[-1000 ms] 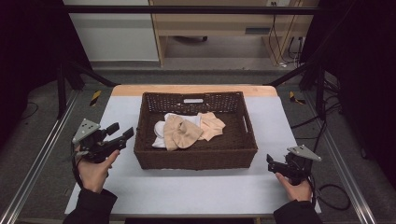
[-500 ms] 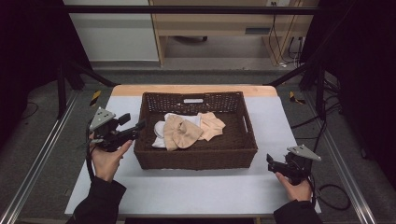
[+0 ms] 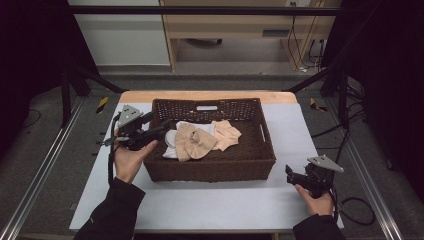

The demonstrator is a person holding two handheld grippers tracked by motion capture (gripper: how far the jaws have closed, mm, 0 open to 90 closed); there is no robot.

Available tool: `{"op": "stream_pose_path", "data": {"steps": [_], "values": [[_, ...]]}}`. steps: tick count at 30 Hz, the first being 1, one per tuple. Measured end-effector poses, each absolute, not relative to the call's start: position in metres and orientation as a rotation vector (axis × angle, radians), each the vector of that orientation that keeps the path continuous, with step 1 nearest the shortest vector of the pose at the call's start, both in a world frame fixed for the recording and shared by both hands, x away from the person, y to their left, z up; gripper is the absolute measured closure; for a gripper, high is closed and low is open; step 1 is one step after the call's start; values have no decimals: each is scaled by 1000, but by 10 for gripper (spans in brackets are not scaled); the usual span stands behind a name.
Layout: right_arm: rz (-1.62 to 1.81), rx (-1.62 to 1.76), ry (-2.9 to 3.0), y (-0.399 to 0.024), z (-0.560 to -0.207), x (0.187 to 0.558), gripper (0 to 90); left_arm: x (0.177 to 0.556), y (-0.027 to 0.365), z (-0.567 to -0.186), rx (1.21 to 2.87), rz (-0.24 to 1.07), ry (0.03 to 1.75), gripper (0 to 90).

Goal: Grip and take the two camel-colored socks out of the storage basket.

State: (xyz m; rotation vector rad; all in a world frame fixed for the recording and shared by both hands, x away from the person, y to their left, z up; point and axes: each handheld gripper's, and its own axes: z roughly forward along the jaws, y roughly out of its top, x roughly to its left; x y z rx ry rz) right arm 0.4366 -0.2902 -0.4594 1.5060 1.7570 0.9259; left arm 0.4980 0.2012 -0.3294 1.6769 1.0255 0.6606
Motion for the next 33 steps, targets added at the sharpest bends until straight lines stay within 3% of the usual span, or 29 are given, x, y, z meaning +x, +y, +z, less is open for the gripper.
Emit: {"op": "stream_pose_path", "data": {"steps": [33], "values": [[932, 1494, 1749, -291, -459, 437, 44, 572, 125, -375, 1787, 653, 1047, 363]]}}
